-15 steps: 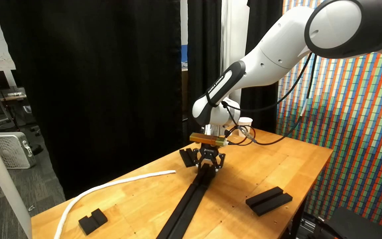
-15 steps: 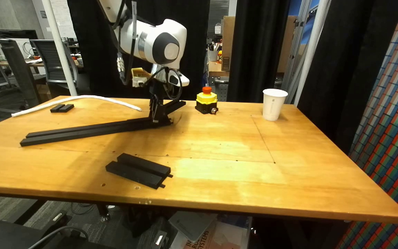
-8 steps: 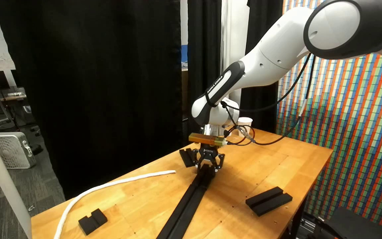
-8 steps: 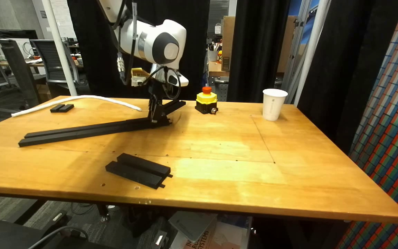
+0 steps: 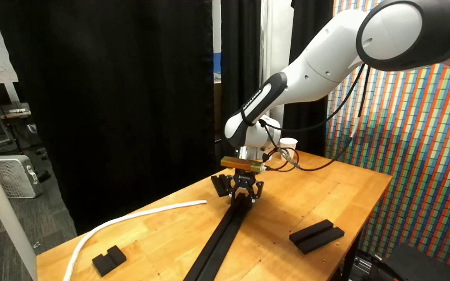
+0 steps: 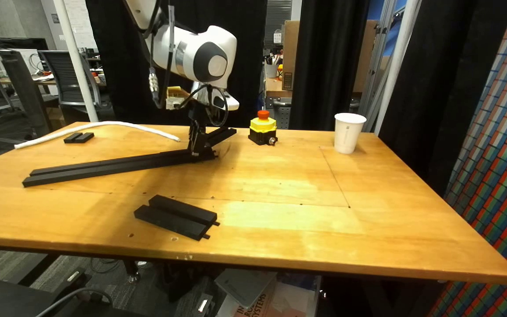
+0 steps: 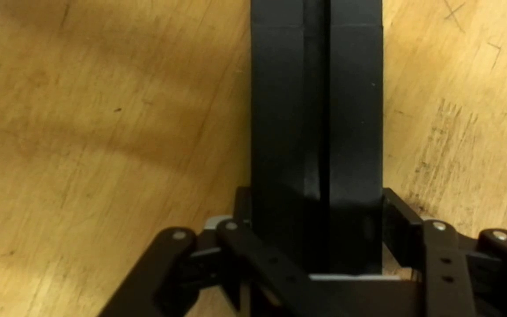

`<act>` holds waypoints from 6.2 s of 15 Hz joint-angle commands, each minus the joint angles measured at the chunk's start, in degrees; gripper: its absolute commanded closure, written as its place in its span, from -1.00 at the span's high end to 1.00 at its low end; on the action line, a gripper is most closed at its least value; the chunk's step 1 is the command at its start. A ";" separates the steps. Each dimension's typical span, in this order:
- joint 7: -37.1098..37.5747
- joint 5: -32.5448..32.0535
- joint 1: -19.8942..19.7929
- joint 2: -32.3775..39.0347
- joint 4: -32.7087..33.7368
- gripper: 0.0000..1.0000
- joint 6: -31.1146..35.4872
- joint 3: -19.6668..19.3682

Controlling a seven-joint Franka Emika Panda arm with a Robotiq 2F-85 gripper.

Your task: Organize the black objects in a line

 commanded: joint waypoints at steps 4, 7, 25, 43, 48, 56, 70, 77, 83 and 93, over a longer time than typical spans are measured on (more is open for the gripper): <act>-0.38 2.78 0.01 3.31 2.11 0.15 0.67 1.14; -2.61 2.91 -0.12 3.36 2.04 0.97 1.57 1.72; 30.04 -1.51 7.93 -25.52 -23.16 1.00 3.46 2.12; 47.44 -2.18 3.49 -35.02 -49.86 1.00 27.58 5.53; 45.88 -8.11 0.84 -36.24 -49.94 1.00 25.89 4.56; 32.94 2.80 1.13 -37.64 -49.89 1.00 19.22 3.59; 33.17 2.93 0.21 -32.10 -50.15 1.00 20.21 3.28; 34.83 3.22 0.50 -27.33 -50.17 1.00 28.18 3.35; 36.48 4.98 0.55 -26.48 -50.24 0.18 31.61 3.47; 36.18 0.90 -1.12 -30.49 -49.90 0.02 28.13 1.10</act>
